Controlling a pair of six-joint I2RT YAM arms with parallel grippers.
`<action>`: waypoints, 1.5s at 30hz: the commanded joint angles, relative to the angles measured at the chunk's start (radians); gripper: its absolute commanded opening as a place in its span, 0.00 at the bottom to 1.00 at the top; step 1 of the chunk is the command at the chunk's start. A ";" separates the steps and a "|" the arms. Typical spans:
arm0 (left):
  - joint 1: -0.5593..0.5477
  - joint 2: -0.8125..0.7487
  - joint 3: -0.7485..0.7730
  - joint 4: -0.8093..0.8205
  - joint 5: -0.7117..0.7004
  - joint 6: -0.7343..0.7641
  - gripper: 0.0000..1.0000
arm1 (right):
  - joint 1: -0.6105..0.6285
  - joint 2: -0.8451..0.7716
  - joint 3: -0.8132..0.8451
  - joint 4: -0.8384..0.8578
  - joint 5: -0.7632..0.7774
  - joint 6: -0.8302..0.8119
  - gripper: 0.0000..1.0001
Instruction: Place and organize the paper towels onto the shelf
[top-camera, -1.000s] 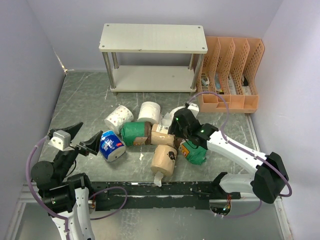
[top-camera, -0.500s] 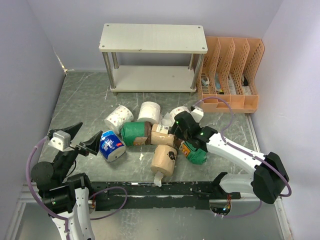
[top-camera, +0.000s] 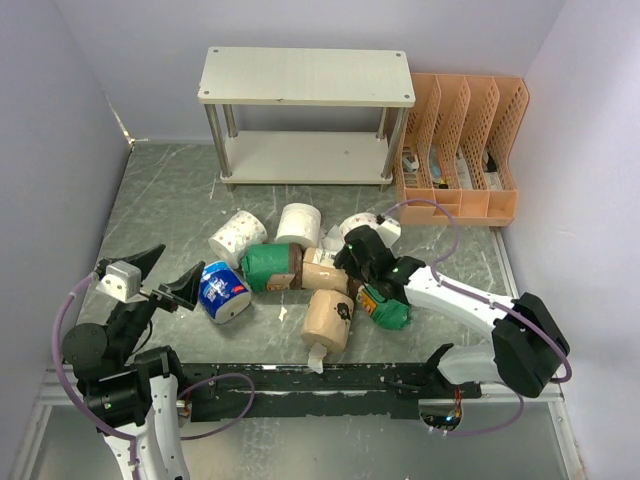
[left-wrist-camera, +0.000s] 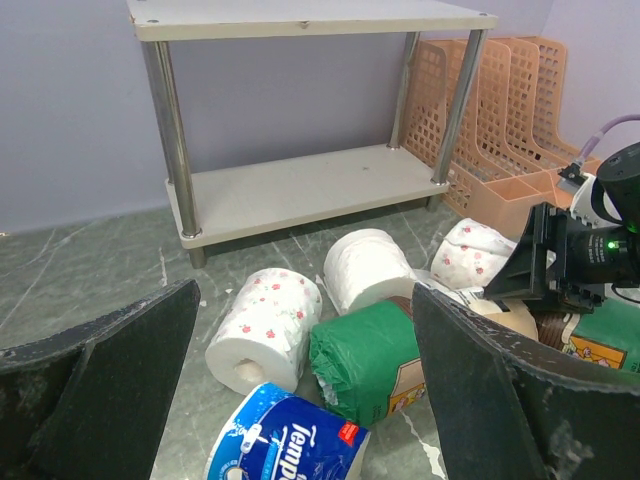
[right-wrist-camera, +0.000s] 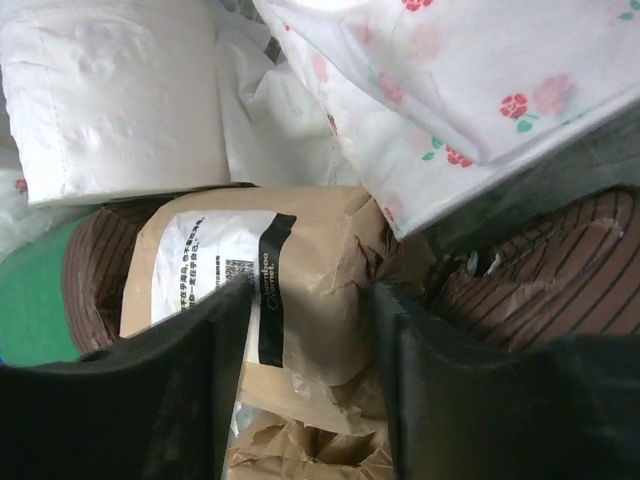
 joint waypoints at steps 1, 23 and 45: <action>-0.005 -0.011 0.016 0.001 -0.012 0.005 0.99 | 0.000 0.017 -0.044 0.035 -0.016 0.024 0.42; -0.018 -0.023 0.032 -0.014 -0.056 -0.005 0.99 | 0.000 0.084 0.551 -0.190 0.170 -0.582 0.00; -0.066 -0.049 0.035 -0.016 -0.107 -0.012 0.99 | -0.248 0.693 1.215 -0.006 0.166 -1.073 0.00</action>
